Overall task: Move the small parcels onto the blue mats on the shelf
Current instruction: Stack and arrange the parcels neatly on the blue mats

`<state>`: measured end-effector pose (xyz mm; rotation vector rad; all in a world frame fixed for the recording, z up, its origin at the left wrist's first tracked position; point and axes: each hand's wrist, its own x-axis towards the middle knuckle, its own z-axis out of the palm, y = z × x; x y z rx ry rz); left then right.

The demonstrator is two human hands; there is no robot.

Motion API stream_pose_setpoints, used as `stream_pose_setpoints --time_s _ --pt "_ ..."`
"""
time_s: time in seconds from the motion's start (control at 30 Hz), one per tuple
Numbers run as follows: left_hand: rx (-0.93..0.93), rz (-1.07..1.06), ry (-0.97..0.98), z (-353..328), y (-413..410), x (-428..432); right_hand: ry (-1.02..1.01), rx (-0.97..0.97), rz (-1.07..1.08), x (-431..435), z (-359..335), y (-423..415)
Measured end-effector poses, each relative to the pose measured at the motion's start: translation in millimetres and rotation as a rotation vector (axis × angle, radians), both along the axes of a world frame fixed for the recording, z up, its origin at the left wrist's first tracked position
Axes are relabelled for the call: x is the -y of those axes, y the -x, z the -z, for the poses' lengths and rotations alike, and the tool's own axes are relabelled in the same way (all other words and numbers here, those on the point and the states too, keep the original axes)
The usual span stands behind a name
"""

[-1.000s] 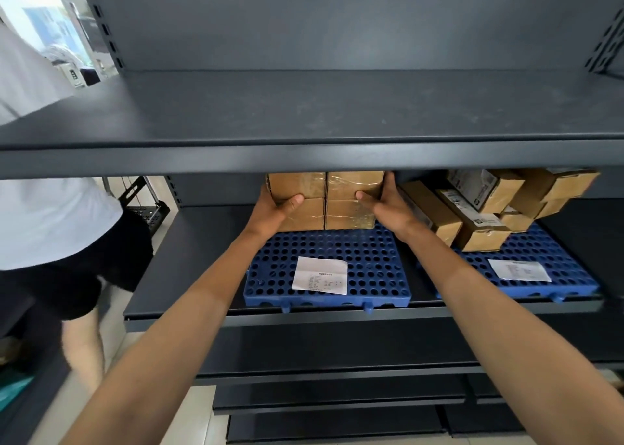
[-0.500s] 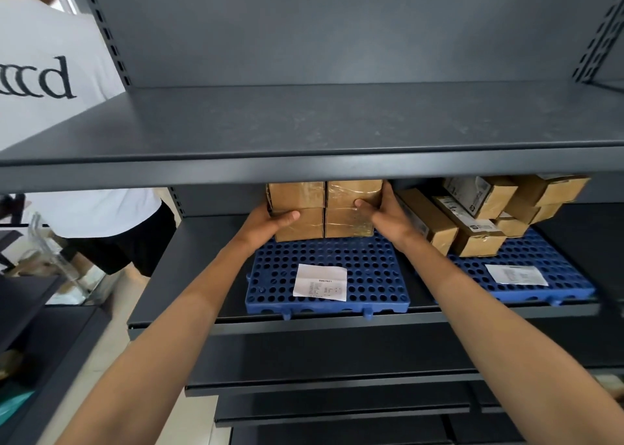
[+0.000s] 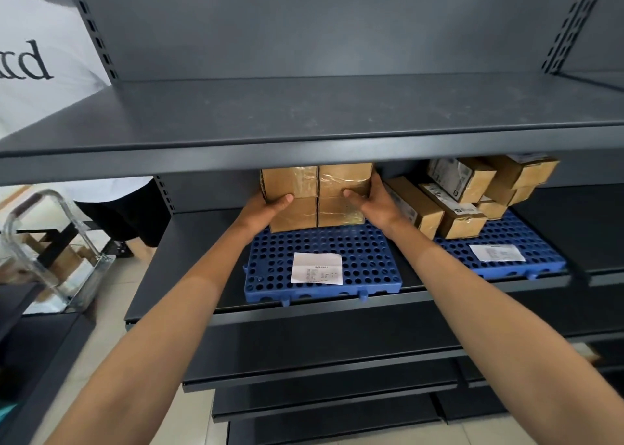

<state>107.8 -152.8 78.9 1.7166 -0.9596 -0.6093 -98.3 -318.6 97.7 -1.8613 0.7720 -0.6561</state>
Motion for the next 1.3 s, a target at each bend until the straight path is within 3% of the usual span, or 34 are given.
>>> stream_pose_setpoints --time_s 0.13,0.23,0.3,0.37,0.47,0.6,0.77,0.97,1.1,1.3 --pt "-0.011 -0.007 -0.019 3.8 4.2 -7.6 0.053 -0.006 0.025 -12.7 -2.2 8.3" --pt "0.011 -0.155 0.026 2.8 18.5 -18.2 0.081 -0.006 0.055 -21.3 -7.3 16.8" --pt "0.075 -0.362 0.151 2.6 34.9 -30.4 0.108 0.029 0.082 -29.0 -12.1 24.3" --pt "0.147 -0.569 0.419 5.8 56.5 -43.8 0.154 0.051 0.135 -37.2 -15.6 35.1" --pt "0.088 -0.568 0.685 8.9 99.5 -57.3 0.217 0.090 0.263 -45.1 -15.4 59.2" --pt "0.032 -0.295 0.612 12.5 151.7 -43.4 0.259 0.166 0.314 -45.6 -10.2 99.2" --pt "0.070 -0.045 0.363 10.0 201.1 10.7 0.249 0.171 0.372 -13.5 -3.6 147.1" --pt "0.252 -0.018 0.184 13.7 228.0 103.1 0.244 0.059 0.471 66.7 1.0 190.2" --pt "0.143 -0.054 -0.034 28.5 241.0 150.9 0.414 -0.191 0.286 102.3 18.5 205.3" --pt "-0.096 -0.084 0.176 51.9 258.2 172.2 0.528 -0.194 0.314 121.4 24.1 208.7"
